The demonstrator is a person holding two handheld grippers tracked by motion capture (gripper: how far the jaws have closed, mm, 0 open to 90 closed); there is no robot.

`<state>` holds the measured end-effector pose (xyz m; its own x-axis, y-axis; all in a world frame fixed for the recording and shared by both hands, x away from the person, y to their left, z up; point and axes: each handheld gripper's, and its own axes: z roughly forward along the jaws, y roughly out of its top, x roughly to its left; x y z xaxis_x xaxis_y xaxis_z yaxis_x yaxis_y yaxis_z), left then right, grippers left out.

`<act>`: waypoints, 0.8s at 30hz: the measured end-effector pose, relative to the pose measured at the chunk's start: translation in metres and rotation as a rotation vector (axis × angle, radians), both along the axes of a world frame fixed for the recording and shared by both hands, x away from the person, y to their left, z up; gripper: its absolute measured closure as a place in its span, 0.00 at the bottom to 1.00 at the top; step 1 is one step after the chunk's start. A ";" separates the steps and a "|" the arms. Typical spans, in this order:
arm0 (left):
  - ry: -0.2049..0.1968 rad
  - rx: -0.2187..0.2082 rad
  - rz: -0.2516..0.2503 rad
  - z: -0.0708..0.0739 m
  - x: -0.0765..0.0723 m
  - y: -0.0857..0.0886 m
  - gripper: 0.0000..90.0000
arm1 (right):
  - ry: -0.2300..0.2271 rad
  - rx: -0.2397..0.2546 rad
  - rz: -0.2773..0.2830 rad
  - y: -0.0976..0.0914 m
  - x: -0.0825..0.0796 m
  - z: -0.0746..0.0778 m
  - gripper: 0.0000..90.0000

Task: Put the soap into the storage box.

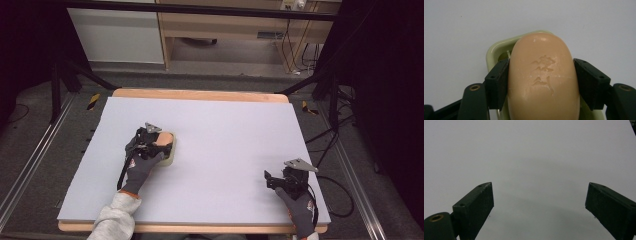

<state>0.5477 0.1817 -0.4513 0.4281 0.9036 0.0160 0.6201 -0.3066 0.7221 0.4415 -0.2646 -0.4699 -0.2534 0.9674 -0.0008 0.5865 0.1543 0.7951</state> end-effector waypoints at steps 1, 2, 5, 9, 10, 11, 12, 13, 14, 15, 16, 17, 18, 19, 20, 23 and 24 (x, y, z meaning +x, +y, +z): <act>0.000 -0.001 0.000 -0.001 0.000 0.000 0.35 | 0.000 0.000 -0.001 0.000 0.000 0.000 0.09; 0.001 0.001 0.001 -0.001 0.000 0.000 0.35 | -0.002 0.000 0.000 0.000 0.000 0.000 0.09; 0.003 -0.002 0.001 -0.001 0.000 0.001 0.35 | 0.000 0.001 -0.001 0.000 0.000 0.000 0.09; 0.013 0.004 0.007 -0.003 0.000 0.001 0.35 | 0.002 0.001 -0.001 0.000 0.000 0.000 0.09; 0.015 0.003 0.007 -0.003 0.000 0.001 0.35 | 0.000 -0.001 -0.001 0.000 0.000 0.000 0.10; 0.015 0.003 0.007 -0.003 0.000 0.001 0.35 | 0.000 -0.001 -0.001 0.000 0.000 0.000 0.10; 0.015 0.002 0.007 -0.003 0.000 0.001 0.35 | -0.001 -0.001 -0.001 0.000 0.000 0.000 0.09; 0.014 0.001 0.007 -0.004 0.000 0.001 0.35 | -0.001 -0.001 -0.001 0.000 0.000 0.000 0.09; 0.013 0.000 0.008 -0.004 0.000 0.001 0.35 | -0.001 -0.001 -0.001 0.000 0.000 0.000 0.09; 0.013 -0.001 0.009 -0.004 -0.001 0.001 0.35 | 0.001 0.000 -0.001 0.000 0.000 0.000 0.09; 0.014 0.001 0.007 -0.004 -0.001 0.002 0.35 | 0.002 0.001 -0.001 0.000 0.000 0.000 0.09; 0.015 0.000 0.007 -0.004 -0.001 0.002 0.35 | 0.002 0.003 -0.003 0.000 0.000 0.000 0.09; 0.017 -0.001 0.009 -0.003 -0.002 0.001 0.35 | 0.002 0.001 -0.002 0.000 0.000 0.000 0.09; 0.017 -0.001 0.009 -0.003 -0.002 0.001 0.35 | 0.002 0.001 -0.002 0.000 0.000 0.000 0.09; 0.020 0.001 0.008 -0.003 -0.003 0.001 0.35 | 0.001 -0.001 -0.001 0.000 0.000 0.000 0.09; 0.023 0.006 0.007 -0.003 -0.004 0.001 0.34 | 0.001 -0.001 -0.001 0.000 -0.001 0.000 0.09; 0.019 -0.001 0.007 -0.002 -0.004 0.002 0.33 | 0.001 -0.001 0.000 0.000 -0.001 0.000 0.09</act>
